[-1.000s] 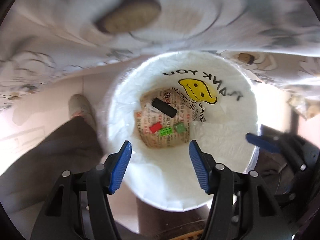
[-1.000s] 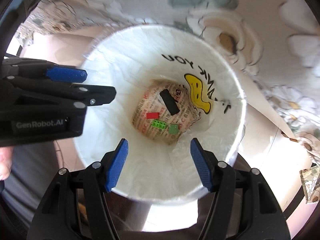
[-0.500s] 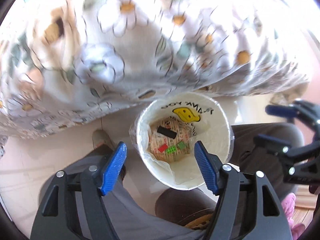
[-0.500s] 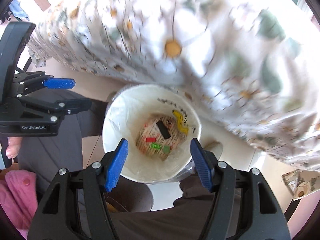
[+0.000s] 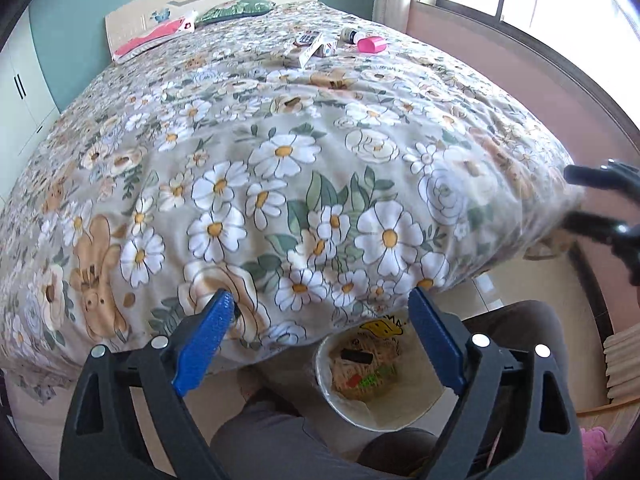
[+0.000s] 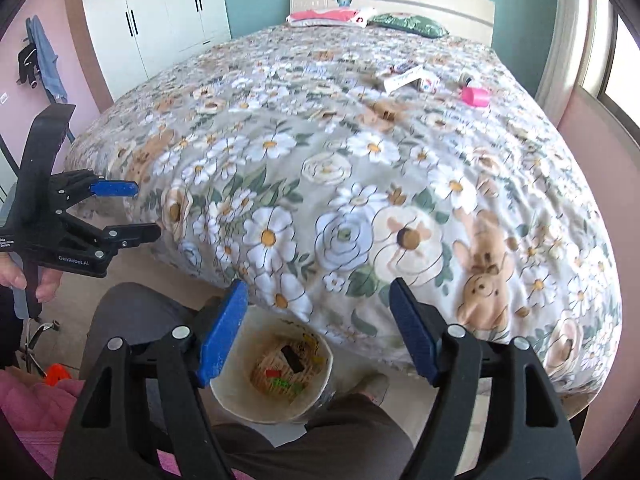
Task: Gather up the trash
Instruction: 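Move both open tools back toward the milk carton and white box on the bed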
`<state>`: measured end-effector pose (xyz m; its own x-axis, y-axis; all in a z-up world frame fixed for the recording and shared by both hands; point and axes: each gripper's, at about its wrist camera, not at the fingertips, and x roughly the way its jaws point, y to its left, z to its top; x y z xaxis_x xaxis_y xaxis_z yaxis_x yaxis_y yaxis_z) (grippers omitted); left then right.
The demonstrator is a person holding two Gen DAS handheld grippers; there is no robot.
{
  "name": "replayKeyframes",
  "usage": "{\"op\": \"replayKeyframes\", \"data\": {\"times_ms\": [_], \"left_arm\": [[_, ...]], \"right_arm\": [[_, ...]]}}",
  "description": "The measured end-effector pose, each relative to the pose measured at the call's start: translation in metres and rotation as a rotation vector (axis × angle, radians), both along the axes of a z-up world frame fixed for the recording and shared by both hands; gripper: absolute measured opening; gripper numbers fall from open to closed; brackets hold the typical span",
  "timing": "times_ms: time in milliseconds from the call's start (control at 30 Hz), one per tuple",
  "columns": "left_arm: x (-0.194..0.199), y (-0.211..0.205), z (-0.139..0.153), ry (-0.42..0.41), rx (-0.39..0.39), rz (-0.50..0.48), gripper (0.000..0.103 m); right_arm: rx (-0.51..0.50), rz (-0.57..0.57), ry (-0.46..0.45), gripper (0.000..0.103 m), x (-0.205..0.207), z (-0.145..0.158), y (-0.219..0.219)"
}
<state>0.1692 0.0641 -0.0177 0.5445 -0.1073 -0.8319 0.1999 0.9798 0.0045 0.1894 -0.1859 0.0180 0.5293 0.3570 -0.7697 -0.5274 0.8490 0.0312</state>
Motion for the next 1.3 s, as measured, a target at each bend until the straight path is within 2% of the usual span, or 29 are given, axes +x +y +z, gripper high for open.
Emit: {"op": "replayKeyframes", "data": {"times_ms": [200, 367, 600, 833, 1300], "left_arm": [[0.039, -0.005, 0.033, -0.044, -0.004, -0.021, 0.092], [0.078, -0.012, 0.048, -0.078, 0.030, -0.040, 0.092], [0.140, -0.017, 0.055, -0.114, 0.068, -0.065, 0.092], [0.221, -0.025, 0.041, -0.120, 0.081, -0.123, 0.092], [0.381, -0.025, -0.012, -0.086, 0.004, -0.129, 0.092]], "right_arm": [[0.009, -0.042, -0.103, 0.080, 0.036, 0.039, -0.016], [-0.010, -0.071, -0.147, 0.082, 0.078, 0.048, -0.019], [-0.011, -0.098, -0.193, 0.082, 0.151, 0.056, -0.021], [-0.008, -0.105, -0.151, 0.082, 0.240, 0.031, -0.015], [-0.048, -0.120, -0.083, 0.082, 0.403, -0.048, 0.014]]}}
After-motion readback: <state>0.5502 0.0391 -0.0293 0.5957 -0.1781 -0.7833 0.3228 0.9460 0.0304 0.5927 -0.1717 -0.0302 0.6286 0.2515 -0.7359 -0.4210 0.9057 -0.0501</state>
